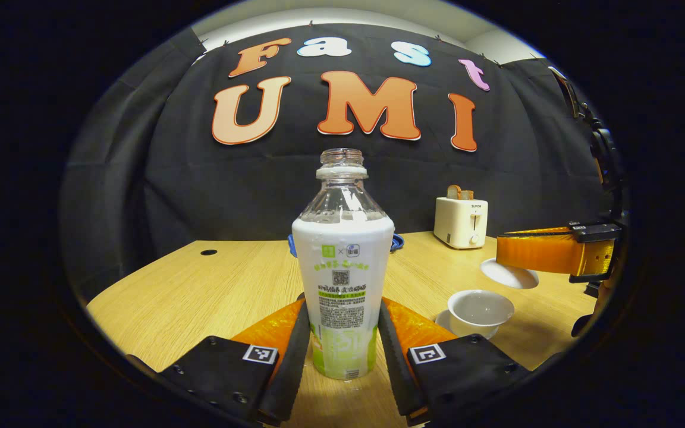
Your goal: Open the teacup lid with one hand, grasp the water bottle and pour water into the teacup with the other hand; after pouring, place the water bottle on the coaster and then close the teacup lid.
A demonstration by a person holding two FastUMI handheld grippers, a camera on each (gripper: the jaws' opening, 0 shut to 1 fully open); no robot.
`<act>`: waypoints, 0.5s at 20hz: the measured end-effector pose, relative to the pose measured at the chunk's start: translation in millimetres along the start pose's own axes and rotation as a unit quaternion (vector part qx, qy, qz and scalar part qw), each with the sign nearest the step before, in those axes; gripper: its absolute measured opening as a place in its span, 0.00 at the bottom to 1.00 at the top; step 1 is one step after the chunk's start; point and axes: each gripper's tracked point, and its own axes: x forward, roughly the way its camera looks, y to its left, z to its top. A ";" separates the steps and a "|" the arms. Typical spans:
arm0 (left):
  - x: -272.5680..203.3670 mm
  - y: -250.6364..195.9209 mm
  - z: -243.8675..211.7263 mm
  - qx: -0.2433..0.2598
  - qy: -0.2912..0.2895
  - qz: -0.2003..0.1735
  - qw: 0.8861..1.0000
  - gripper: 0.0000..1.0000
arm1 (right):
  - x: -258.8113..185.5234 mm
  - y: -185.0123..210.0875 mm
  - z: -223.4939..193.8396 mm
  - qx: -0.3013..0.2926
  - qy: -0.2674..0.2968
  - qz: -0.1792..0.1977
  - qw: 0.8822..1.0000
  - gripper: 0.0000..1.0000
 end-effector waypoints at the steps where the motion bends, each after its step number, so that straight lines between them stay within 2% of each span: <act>1: 0.2 2.3 1.0 0.011 0.001 0.006 1.000 0.66 | -0.7 -1.7 0.8 0.001 -0.001 0.000 1.000 0.23; 6: 3.6 16.0 24.3 0.081 -0.018 0.046 0.995 0.65 | -5.7 -20.1 10.6 0.020 -0.013 -0.015 1.000 0.23; 10: 10.9 13.9 26.7 0.130 -0.010 0.047 0.990 0.66 | -12.9 -39.6 19.9 0.031 -0.029 -0.031 0.999 0.23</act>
